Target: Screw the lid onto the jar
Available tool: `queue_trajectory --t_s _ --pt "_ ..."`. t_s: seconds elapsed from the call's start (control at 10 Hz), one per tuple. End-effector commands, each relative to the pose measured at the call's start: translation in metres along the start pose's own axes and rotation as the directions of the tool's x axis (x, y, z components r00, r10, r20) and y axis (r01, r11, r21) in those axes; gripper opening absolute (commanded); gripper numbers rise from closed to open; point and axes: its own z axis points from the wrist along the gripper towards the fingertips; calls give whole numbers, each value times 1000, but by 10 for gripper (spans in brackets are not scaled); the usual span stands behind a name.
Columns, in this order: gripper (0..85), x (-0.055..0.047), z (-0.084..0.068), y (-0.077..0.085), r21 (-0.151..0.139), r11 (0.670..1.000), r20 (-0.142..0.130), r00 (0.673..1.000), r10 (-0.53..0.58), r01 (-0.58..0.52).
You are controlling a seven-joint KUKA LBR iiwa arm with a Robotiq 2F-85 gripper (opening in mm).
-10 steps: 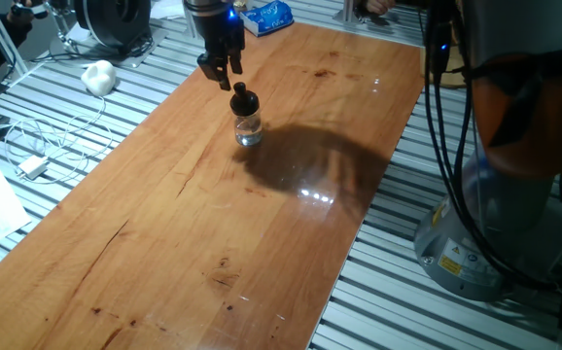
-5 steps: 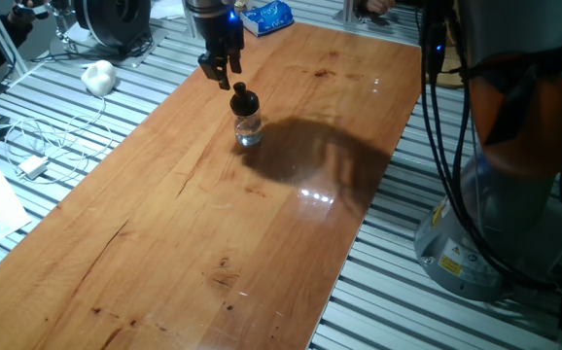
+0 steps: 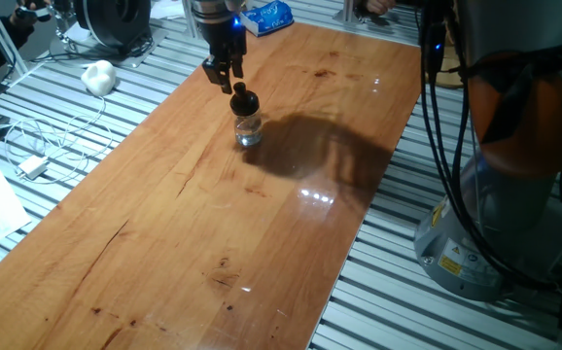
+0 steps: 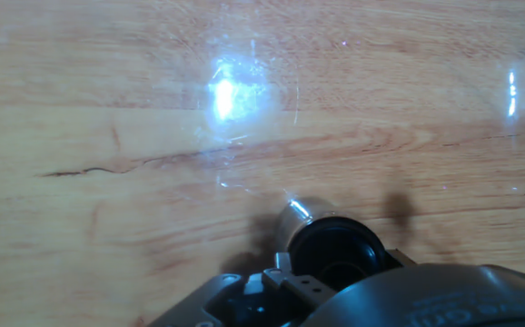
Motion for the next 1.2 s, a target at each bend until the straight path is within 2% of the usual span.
queue_trajectory --t_s 0.0,0.2,0.3,0.8,0.9,1.1 --pt "510 1 1 -1 0 1000 5 1000 0 0" --pt "510 3 5 -2 -3 1000 10 1000 -3 3" --pt "340 4 5 -3 -2 1000 14 1000 -4 4" --pt "340 4 5 -3 -4 1000 13 1000 -27 28" --pt "170 4 5 -4 -7 999 7 999 -40 40" --pt "170 4 2 -5 -32 997 -12 998 -65 65"
